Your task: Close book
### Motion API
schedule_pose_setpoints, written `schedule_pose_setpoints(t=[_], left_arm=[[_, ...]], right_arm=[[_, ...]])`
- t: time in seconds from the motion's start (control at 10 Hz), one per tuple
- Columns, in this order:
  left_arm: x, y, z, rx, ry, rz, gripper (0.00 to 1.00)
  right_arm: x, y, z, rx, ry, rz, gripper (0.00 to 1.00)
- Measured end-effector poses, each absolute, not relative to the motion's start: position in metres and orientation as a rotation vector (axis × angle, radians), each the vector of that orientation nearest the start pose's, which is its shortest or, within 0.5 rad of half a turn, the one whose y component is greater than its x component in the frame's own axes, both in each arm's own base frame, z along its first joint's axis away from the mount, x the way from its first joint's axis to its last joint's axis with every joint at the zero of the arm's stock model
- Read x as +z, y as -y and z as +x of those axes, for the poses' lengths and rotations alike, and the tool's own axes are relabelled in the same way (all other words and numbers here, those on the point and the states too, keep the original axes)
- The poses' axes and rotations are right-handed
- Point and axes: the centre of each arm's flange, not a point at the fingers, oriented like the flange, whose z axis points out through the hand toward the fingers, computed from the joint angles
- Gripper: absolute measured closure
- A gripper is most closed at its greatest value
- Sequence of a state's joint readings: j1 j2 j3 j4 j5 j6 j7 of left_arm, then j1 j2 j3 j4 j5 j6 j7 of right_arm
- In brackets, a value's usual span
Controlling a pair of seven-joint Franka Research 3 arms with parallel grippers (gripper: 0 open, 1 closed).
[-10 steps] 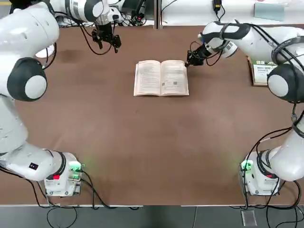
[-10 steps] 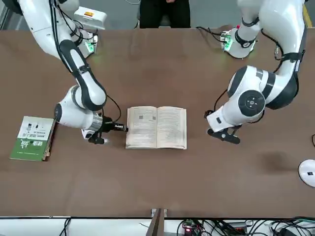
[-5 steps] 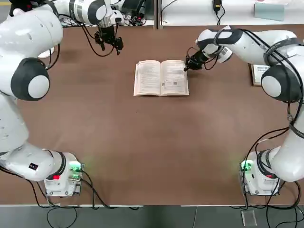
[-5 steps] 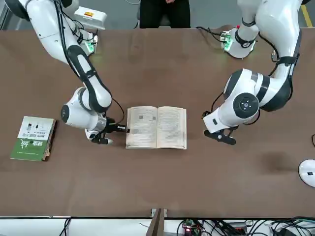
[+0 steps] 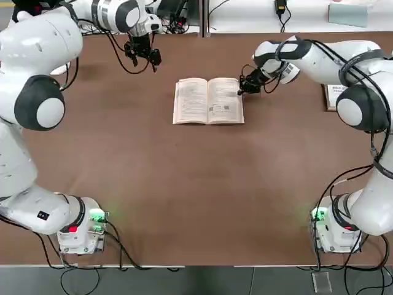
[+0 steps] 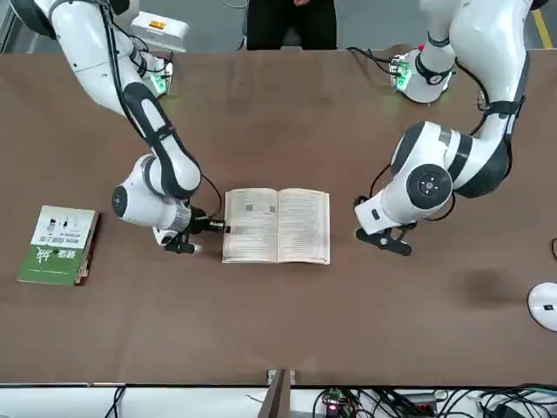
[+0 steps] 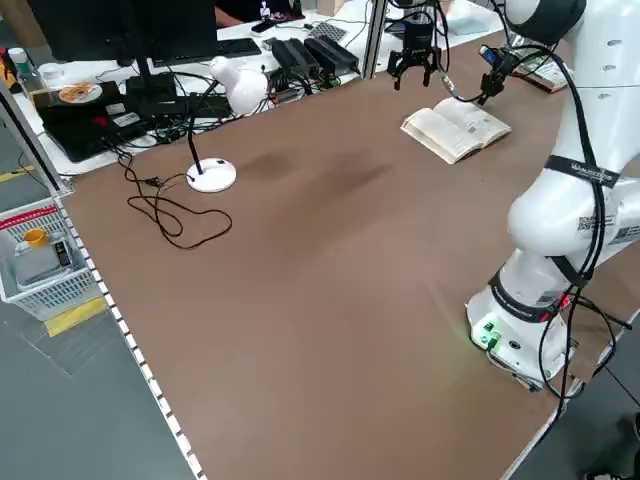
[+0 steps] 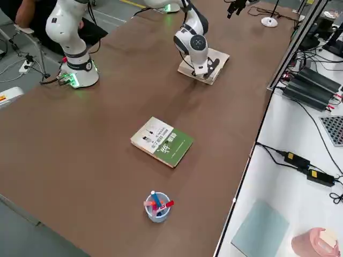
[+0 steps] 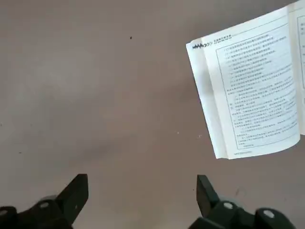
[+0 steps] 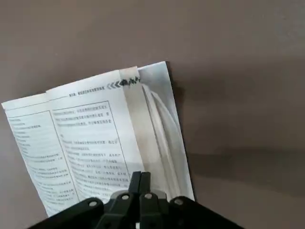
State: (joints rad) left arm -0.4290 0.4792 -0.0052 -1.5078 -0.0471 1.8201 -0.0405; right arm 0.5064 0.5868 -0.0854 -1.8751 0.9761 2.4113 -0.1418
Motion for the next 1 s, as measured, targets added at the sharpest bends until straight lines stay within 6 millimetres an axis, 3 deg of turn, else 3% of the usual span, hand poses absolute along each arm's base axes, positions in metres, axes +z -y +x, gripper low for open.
schedule_pose_setpoints(t=[1.0], left_arm=[[0.352,0.292,0.609,0.305,-0.599,-3.074,0.0]], right_arm=[[0.194,-0.283,0.567,0.151,-0.245,-2.528,0.99]])
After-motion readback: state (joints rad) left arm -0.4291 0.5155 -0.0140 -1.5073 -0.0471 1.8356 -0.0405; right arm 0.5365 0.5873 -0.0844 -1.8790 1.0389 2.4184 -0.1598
